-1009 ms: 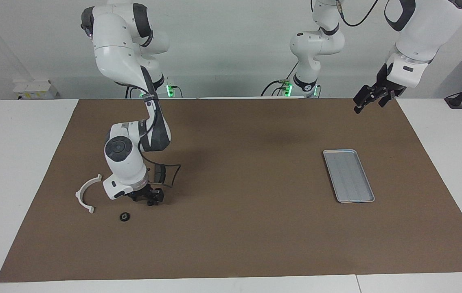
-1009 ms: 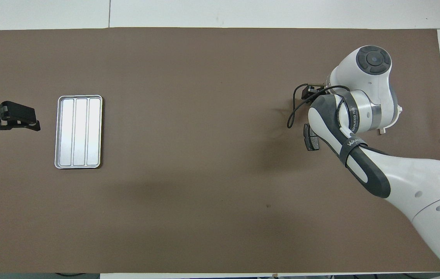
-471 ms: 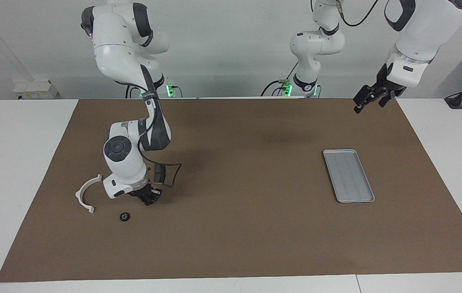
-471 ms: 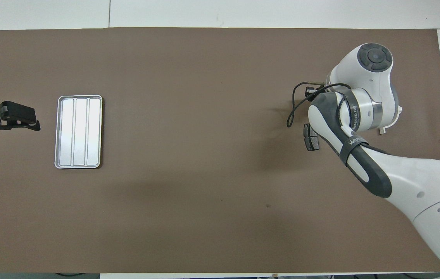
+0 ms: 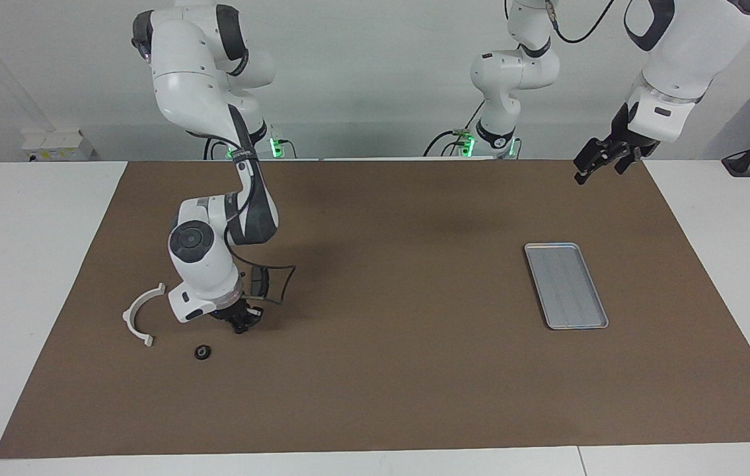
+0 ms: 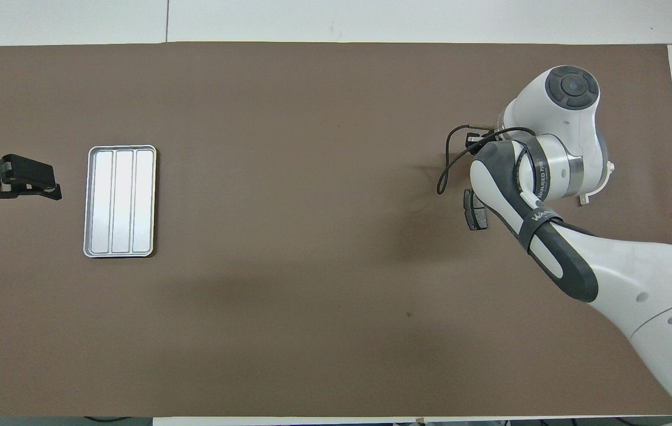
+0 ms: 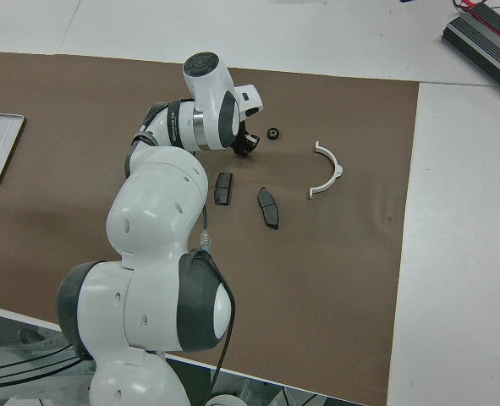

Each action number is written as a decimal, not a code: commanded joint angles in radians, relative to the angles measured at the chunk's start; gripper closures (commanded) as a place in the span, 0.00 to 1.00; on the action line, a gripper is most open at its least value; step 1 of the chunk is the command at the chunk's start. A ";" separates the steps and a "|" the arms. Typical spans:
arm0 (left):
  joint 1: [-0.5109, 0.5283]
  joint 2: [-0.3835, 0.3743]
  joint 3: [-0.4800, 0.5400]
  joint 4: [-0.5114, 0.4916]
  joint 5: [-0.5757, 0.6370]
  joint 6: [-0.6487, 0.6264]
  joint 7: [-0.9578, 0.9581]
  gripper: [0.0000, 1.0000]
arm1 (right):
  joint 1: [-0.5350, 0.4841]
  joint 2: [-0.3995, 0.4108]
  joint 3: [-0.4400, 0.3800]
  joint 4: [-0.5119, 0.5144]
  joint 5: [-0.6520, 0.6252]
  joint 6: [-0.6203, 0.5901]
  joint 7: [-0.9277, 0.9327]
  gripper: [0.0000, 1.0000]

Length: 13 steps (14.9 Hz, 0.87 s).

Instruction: Pick bearing gear from pile to tray

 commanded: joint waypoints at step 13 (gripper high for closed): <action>0.011 -0.017 -0.005 -0.013 -0.011 -0.013 0.004 0.00 | 0.253 -0.115 0.022 0.498 0.074 -0.727 0.345 1.00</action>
